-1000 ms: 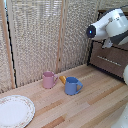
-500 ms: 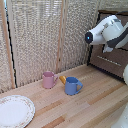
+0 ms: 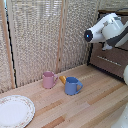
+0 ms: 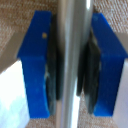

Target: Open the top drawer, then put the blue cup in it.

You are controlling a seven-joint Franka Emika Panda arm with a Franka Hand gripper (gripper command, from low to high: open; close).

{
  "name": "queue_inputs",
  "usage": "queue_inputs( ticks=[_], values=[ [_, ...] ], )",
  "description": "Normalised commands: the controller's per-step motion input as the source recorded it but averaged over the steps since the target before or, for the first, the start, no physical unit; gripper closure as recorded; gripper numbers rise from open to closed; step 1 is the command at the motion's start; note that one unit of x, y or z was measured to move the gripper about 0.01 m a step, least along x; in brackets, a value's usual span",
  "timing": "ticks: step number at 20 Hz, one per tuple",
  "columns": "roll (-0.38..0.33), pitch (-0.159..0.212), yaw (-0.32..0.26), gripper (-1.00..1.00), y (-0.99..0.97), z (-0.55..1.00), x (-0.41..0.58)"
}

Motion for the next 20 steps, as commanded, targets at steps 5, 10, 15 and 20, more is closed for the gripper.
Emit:
queue_inputs(
  ticks=[5, 10, 15, 20],
  values=[
    [0.231, 0.047, 0.082, 1.00, 0.57, -0.19, -0.066],
    [0.172, 0.050, 0.007, 1.00, 0.89, -0.19, 0.051],
    [0.123, 0.051, 0.011, 1.00, 0.94, -0.16, 0.094],
    [0.000, 0.069, 0.020, 1.00, 1.00, -0.12, 0.127]
  ],
)
